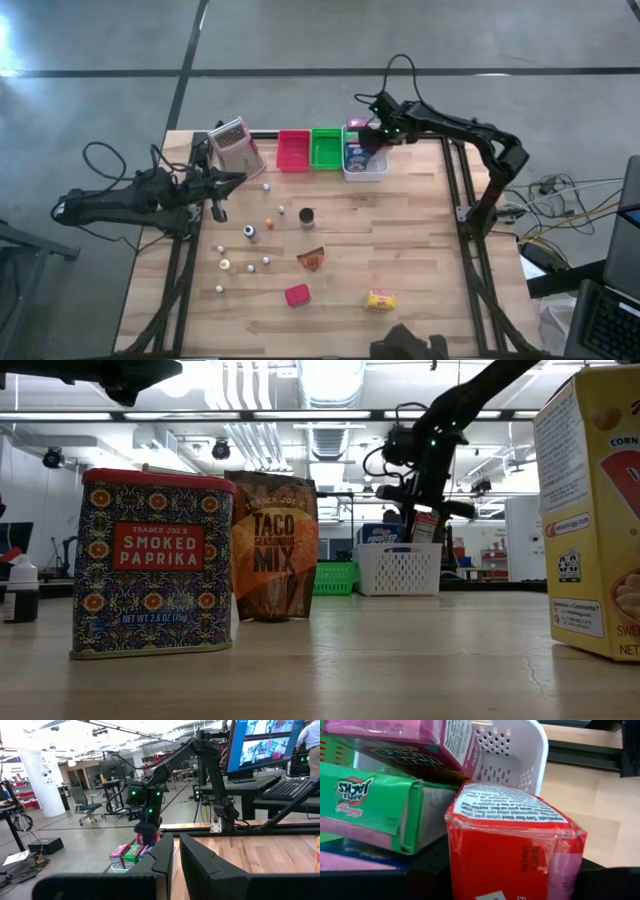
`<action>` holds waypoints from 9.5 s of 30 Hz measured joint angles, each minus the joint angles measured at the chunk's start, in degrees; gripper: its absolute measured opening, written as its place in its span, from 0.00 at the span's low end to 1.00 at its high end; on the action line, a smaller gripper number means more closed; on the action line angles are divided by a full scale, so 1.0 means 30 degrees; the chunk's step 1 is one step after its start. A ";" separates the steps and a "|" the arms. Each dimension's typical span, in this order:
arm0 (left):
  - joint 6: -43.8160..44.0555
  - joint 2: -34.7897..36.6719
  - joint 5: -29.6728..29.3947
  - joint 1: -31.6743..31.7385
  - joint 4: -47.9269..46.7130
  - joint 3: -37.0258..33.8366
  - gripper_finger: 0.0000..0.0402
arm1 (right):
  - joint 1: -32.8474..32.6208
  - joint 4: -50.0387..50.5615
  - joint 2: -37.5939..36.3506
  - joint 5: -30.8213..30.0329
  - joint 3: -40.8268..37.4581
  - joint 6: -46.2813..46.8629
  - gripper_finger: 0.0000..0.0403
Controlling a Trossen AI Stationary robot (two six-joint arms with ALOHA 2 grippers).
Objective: Pick & Place Kitchen Items
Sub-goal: Put the red cereal box into the white bin, then put the yellow cereal box into the white bin
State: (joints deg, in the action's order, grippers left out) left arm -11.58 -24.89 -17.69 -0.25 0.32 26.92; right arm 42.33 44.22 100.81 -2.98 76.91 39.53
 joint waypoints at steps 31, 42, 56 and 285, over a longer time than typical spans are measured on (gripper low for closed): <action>-0.0005 -0.0001 -0.0005 0.0001 0.0006 0.0000 0.10 | 0.0750 -0.1053 0.0576 -0.1019 0.0408 -0.0335 0.39; -0.0006 0.0001 0.0000 0.0006 0.0006 0.0000 0.10 | 0.0656 -0.0996 0.0599 0.0073 0.0295 -0.0639 0.48; 0.0000 0.0001 0.0000 -0.0001 0.0000 0.0000 0.10 | 0.0436 -0.0996 0.0573 0.0015 0.0295 -0.0903 0.51; -0.0001 -0.0006 0.0000 -0.0001 -0.0011 0.0007 0.10 | -2.4911 0.7256 0.0811 0.2232 0.5332 0.3439 0.65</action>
State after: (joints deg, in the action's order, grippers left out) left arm -11.58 -24.91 -17.69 -0.25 0.29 26.94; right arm -32.40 65.99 103.24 3.71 92.91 49.84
